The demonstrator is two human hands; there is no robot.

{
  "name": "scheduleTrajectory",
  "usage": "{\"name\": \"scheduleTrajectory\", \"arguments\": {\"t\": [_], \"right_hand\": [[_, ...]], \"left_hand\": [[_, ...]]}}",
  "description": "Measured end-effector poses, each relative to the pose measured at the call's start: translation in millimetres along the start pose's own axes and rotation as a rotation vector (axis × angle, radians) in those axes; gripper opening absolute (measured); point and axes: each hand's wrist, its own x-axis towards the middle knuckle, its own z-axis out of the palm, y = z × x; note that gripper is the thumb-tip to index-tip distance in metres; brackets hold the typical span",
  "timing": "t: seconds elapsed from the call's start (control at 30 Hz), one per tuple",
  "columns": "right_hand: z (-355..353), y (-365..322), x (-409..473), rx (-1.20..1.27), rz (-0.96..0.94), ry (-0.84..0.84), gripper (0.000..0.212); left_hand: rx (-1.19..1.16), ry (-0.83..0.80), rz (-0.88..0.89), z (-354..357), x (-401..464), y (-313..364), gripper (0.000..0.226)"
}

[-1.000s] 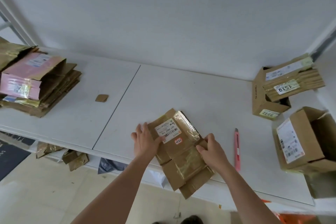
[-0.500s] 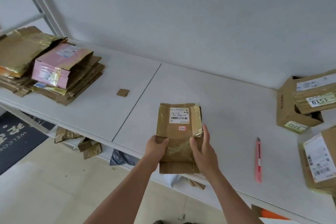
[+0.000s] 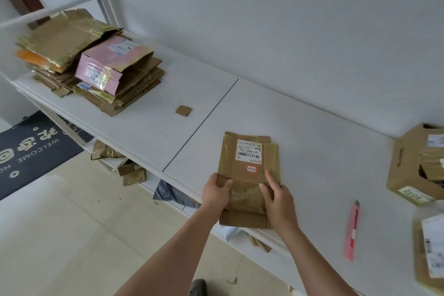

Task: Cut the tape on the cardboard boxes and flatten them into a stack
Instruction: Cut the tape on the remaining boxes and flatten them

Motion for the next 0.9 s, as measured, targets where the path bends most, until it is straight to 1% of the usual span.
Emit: {"name": "scheduleTrajectory", "arguments": {"t": [0.1, 0.2, 0.3, 0.43, 0.57, 0.63, 0.7, 0.77, 0.9], "right_hand": [[2.9, -14.8, -13.6, 0.121, -0.042, 0.048, 0.049], [23.0, -54.6, -17.6, 0.208, -0.047, 0.134, 0.047], [45.1, -103.5, -12.0, 0.253, -0.086, 0.214, 0.046], [74.2, -172.2, 2.3, 0.302, -0.153, 0.224, 0.045], [113.8, -247.1, 18.5, 0.354, -0.18, 0.239, 0.043], [138.3, -287.7, 24.7, 0.378, -0.194, 0.249, 0.044], [161.8, -328.0, 31.9, 0.41, -0.204, 0.232, 0.045], [181.4, -364.8, 41.0, 0.424, -0.232, 0.201, 0.048], [200.5, -416.3, 68.4, 0.372, -0.269, 0.204, 0.054]], "left_hand": [[-0.092, -0.02, 0.01, -23.3, -13.1, 2.7, 0.014], [-0.174, -0.002, -0.006, -70.4, -13.4, 6.9, 0.023], [-0.223, -0.016, -0.034, -125.2, -9.5, 16.1, 0.026], [-0.28, -0.05, 0.014, -191.6, 4.5, 36.0, 0.017], [-0.35, -0.04, 0.062, -268.2, 34.0, 54.5, 0.024], [-0.411, -0.001, 0.1, -310.3, 47.2, 62.7, 0.03], [-0.376, 0.069, 0.196, -351.3, 60.9, 73.0, 0.033], [-0.334, 0.125, 0.277, -387.2, 77.5, 87.8, 0.032], [-0.219, 0.175, 0.377, -433.5, 120.2, 125.2, 0.032]]}}
